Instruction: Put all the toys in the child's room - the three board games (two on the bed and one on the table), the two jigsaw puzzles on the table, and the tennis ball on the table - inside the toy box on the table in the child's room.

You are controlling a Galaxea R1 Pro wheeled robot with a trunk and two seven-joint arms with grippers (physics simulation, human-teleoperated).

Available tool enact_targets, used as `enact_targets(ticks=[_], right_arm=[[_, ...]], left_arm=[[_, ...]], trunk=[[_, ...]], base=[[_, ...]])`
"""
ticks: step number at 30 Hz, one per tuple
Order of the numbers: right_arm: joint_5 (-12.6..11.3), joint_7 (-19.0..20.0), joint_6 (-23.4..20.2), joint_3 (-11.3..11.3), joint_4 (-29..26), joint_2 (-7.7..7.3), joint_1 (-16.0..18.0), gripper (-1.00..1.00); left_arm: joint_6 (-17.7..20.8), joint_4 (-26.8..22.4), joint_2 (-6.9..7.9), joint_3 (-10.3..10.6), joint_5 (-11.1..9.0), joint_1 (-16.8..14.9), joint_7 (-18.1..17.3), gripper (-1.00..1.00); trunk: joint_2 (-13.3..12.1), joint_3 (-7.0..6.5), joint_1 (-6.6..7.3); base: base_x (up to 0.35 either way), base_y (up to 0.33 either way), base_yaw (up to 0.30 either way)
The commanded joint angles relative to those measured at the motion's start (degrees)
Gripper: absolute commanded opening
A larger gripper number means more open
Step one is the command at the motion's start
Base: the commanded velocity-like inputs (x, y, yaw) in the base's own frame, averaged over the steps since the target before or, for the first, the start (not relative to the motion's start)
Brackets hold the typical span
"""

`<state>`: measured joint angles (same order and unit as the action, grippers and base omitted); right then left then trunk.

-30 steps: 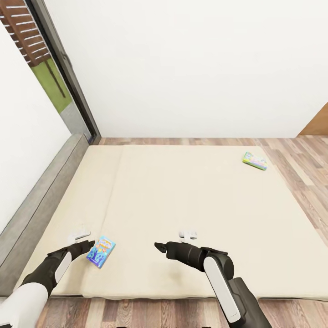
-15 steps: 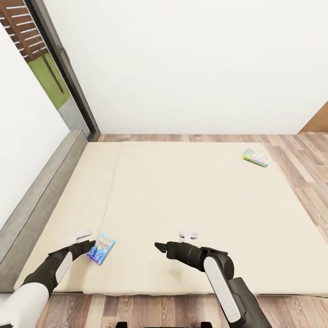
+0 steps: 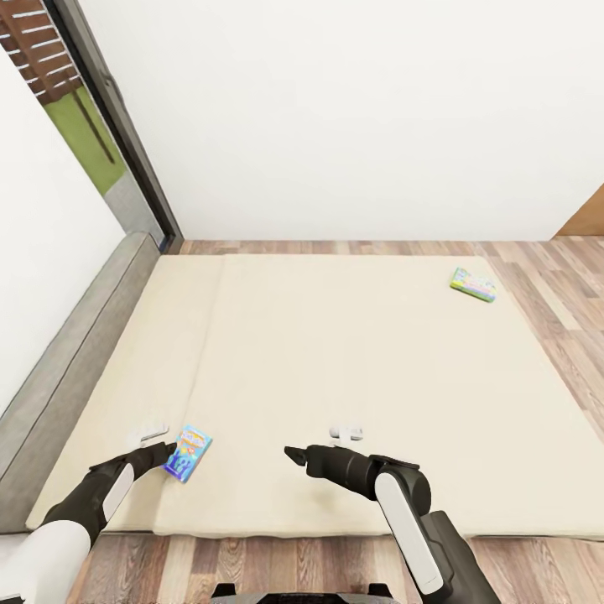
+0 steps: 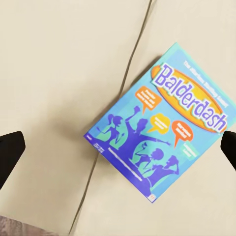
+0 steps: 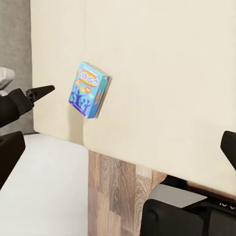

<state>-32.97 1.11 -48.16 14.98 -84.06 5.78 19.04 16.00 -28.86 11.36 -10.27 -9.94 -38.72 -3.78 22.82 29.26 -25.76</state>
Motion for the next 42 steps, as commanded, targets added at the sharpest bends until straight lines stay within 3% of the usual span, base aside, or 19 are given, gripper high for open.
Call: enact_targets(ticks=[1,23,32,37,42], right_arm=[[0.11,0.12,-0.27,-0.04,-0.05,0.02,0.03,1.00],[0.19,0.12,-0.27,0.05,-0.48,-0.03,0.03,1.00],[0.19,0.13,-0.27,0.13,-0.72,-0.06,-0.05,1.00],[0.19,0.12,-0.27,0.13,-0.74,-0.08,-0.05,1.00],[0.23,0.12,-0.27,0.14,-0.78,-0.22,-0.06,1.00]], left_arm=[[0.41,-0.12,-0.02,-0.28,-0.32,-0.02,-0.27,1.00],[1.51,-1.50,-0.15,-0.28,-0.46,-0.38,-0.86,1.00],[11.57,-4.30,-1.03,-0.10,-0.20,-7.04,-0.37,1.00],[13.36,-4.55,-1.22,0.63,0.17,-9.36,-0.29,1.00],[14.57,-4.49,-1.39,2.67,1.66,-12.50,-0.21,1.00]], trunk=[[0.10,0.18,-0.03],[0.10,2.25,-0.03],[0.10,3.10,-0.03],[0.10,3.57,-0.03],[0.10,4.04,-0.03]], base=[[0.000,0.000,0.000],[0.000,0.000,0.000],[0.000,0.000,0.000],[0.000,0.000,0.000],[0.000,0.000,0.000]])
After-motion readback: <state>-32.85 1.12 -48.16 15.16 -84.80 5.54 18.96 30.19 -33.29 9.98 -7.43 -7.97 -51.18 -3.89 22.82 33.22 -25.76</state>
